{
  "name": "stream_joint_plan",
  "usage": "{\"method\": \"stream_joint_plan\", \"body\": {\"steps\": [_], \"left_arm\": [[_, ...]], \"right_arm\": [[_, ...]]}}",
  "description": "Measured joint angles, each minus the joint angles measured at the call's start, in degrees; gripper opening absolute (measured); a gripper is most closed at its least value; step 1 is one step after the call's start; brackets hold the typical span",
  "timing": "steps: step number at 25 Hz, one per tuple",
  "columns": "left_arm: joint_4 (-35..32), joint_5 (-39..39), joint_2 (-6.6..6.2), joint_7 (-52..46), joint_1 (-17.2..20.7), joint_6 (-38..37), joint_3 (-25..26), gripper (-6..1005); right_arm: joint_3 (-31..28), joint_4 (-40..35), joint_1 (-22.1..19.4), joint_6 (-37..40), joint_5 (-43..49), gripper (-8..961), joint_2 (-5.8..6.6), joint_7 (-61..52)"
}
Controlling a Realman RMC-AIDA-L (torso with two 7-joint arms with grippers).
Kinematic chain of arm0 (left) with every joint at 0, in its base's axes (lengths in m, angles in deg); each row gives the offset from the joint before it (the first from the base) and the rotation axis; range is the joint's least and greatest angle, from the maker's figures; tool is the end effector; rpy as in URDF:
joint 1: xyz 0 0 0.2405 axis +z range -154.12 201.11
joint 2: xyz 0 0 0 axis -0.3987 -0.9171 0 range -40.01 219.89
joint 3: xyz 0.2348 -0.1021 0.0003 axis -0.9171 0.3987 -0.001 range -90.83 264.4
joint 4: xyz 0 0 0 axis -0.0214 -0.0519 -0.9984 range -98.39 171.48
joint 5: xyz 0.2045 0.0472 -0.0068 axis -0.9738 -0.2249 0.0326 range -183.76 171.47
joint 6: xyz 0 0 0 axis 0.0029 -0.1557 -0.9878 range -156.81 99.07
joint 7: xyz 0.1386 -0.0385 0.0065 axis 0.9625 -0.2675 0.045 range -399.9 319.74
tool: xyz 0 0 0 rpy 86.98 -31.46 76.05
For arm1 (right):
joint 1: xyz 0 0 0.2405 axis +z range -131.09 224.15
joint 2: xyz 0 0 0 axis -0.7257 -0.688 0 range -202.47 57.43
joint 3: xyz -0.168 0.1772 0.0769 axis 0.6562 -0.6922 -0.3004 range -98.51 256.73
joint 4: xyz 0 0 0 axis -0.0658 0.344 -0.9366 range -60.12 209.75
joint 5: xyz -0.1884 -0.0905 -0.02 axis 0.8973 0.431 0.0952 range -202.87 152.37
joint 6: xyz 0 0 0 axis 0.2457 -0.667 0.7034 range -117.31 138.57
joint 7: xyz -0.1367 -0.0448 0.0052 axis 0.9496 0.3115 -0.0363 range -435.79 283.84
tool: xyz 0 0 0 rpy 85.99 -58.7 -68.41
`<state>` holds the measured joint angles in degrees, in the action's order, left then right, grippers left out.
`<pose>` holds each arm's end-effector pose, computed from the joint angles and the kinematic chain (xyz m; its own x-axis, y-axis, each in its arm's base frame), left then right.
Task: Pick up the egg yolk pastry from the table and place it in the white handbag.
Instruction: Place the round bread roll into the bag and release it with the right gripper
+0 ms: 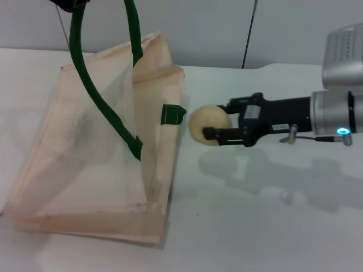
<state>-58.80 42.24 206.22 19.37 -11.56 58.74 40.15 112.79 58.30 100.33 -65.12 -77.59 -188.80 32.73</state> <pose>-0.1344 0.3835 0.1617 0.9563 0.1901 0.2221 0.2911 -0.6888 -0.6640 0.1855 0.3980 -0.0516 0.9213 -0.1931 -0.3374 -0.2497 -0.9592 -0.1329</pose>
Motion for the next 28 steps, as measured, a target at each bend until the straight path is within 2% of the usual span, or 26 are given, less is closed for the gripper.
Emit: {"method": "stream_joint_plan", "body": {"steps": [10,15,19,28], "left_arm": [[0.4,0.4,0.12,-0.1,-1.6,-0.2,-0.3,119],[0.2,1.4,0.23,-0.3,-2.0,0.0,-0.4,120],[-0.2,3.9,0.27,-0.3,-2.0,0.2,-0.8,120],[-0.8,5.0,0.29,-1.1,-2.1,0.4,-4.1,119]], "right_arm": [[-0.1,5.8,6.1,-1.2,-2.2,593,-0.27,6.3],[-0.4,9.7,8.7,2.3,-3.5,593,-0.34,11.6],[-0.5,10.9,9.0,4.0,-6.6,594,-0.37,17.2],[-0.8,11.6,9.5,7.7,-8.5,584,-0.44,20.7]]}}
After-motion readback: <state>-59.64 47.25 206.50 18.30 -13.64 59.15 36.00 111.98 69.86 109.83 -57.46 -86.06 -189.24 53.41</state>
